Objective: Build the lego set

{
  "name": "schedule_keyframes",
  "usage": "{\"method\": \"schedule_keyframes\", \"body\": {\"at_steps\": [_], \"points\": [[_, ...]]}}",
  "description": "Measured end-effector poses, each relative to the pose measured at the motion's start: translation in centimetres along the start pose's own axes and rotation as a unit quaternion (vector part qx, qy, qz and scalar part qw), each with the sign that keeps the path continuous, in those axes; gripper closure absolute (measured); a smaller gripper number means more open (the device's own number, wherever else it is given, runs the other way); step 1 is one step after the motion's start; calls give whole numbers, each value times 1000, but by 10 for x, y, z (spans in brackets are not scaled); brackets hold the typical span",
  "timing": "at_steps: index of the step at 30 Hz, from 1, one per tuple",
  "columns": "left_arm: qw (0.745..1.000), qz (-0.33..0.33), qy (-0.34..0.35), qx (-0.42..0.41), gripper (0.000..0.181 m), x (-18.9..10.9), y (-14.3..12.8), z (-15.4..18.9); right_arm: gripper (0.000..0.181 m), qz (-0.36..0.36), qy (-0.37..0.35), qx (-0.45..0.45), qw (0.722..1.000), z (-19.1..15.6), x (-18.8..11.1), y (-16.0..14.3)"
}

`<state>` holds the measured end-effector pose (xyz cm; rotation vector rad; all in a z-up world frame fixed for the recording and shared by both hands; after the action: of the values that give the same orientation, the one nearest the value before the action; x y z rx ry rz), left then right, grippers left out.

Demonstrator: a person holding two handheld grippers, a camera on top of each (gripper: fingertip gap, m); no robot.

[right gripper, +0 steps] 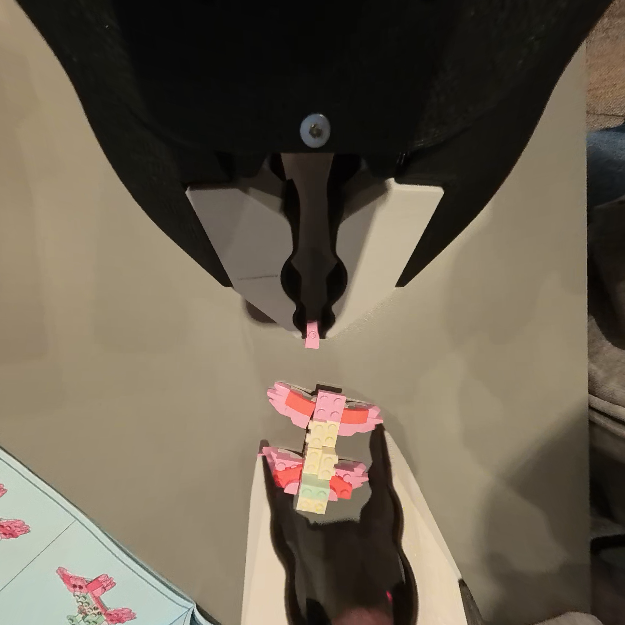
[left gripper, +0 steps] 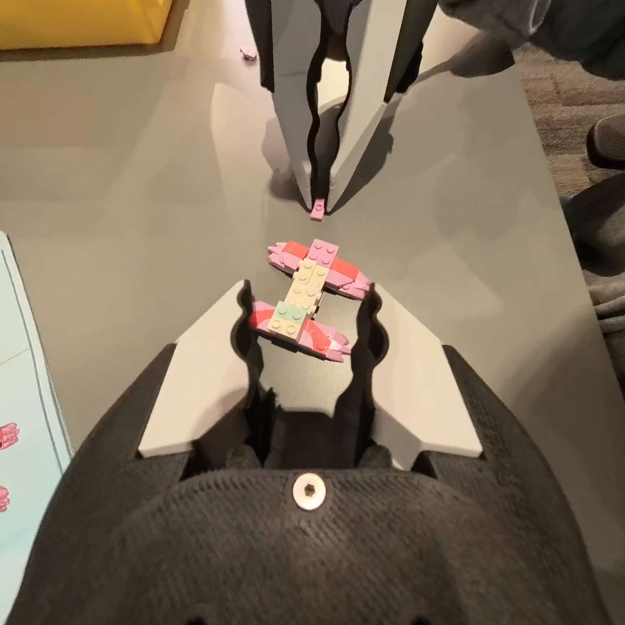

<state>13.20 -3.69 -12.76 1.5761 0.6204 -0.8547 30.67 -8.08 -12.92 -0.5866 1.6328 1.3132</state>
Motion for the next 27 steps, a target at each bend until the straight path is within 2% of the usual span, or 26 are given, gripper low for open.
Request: {"method": "schedule_keyframes", "body": {"at_steps": [2, 7, 10, 11, 12, 18, 27], "points": [[1000, -10, -6, 6, 113, 2, 1, -1, 176, 3, -1, 1, 1000, 0, 0, 0], [998, -33, -27, 34, 141, 3, 4, 3, 176, -1, -9, -2, 1000, -2, -1, 0], [999, -40, 0, 25, 145, 0, 3, 11, 177, 3, -13, -2, 1000, -4, -3, 1], [999, -37, 14, 23, 157, -2, 2, 13, 177, 11, -13, -2, 1000, -5, -5, 3], [998, -40, 28, 25, 161, -3, 0, 16, 177, 20, -13, -3, 1000, -6, -8, 6], [999, -24, 45, -2, 162, -4, -5, 21, 176, 55, -8, -27, 998, -6, -18, 33], [999, 9, 39, -11, 162, -10, -3, 21, 176, 16, 14, -62, 998, -8, -12, 57]]}}
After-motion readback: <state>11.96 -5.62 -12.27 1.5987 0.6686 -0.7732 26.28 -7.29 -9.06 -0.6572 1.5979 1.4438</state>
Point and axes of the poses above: each gripper's, where its closed fingertips meet, x out along the fingers, y out of its top, z = x × y across the jaws, the point moved 9 cm from there along -x, back along the fingers, and after that the axes turned 14 degrees about -z, right-handed, at the moved point
